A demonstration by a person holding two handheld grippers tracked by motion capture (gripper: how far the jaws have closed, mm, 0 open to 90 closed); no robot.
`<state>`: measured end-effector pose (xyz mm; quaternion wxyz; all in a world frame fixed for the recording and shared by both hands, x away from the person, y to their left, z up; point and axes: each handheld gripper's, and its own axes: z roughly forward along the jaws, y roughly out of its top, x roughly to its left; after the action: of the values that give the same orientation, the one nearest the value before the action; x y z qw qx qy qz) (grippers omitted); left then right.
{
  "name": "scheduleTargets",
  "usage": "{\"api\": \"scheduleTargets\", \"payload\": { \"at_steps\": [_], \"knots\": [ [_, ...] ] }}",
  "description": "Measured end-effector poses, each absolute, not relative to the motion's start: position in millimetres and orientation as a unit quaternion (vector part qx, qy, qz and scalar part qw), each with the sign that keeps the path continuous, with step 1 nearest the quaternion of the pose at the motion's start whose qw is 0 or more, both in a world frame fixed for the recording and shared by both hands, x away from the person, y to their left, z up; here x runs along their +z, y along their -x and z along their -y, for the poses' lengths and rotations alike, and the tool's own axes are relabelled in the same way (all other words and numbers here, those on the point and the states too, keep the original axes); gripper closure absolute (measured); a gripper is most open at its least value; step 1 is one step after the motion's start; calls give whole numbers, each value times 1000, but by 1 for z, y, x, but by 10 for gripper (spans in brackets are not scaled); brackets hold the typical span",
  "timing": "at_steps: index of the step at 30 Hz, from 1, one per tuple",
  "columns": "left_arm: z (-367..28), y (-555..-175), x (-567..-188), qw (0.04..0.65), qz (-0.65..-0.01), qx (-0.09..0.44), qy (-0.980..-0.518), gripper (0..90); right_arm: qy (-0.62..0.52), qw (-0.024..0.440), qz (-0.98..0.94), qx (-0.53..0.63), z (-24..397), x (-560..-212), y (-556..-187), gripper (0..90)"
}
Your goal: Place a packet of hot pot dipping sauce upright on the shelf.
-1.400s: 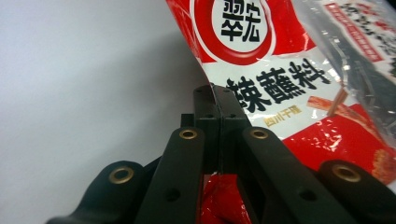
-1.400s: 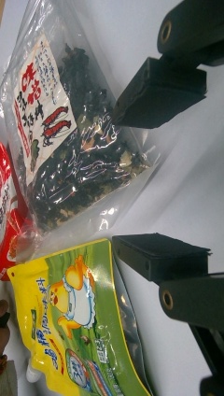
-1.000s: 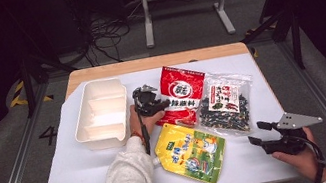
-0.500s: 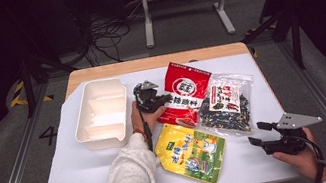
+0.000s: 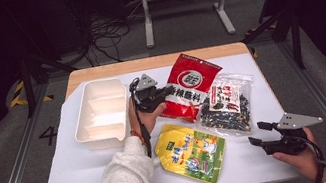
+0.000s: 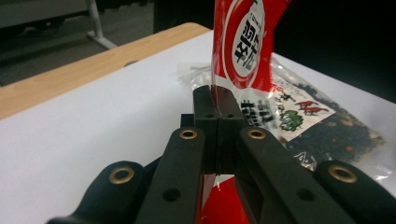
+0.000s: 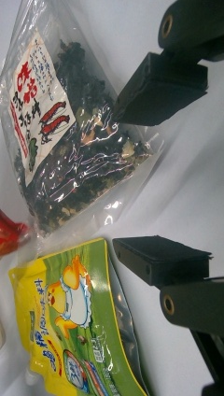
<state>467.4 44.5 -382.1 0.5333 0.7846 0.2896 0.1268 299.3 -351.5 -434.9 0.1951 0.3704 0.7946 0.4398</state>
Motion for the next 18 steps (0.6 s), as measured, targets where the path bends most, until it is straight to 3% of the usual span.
{"api": "scheduleTargets", "payload": {
  "at_steps": [9,18],
  "knots": [
    [-52,-464,-370,534,-285,143,-784,900,-368,194,-798,436,350,-436,-299,332],
    [-45,-470,-368,507,-256,128,-813,900,-368,191,-799,435,350,-437,-300,325]
  ]
}}
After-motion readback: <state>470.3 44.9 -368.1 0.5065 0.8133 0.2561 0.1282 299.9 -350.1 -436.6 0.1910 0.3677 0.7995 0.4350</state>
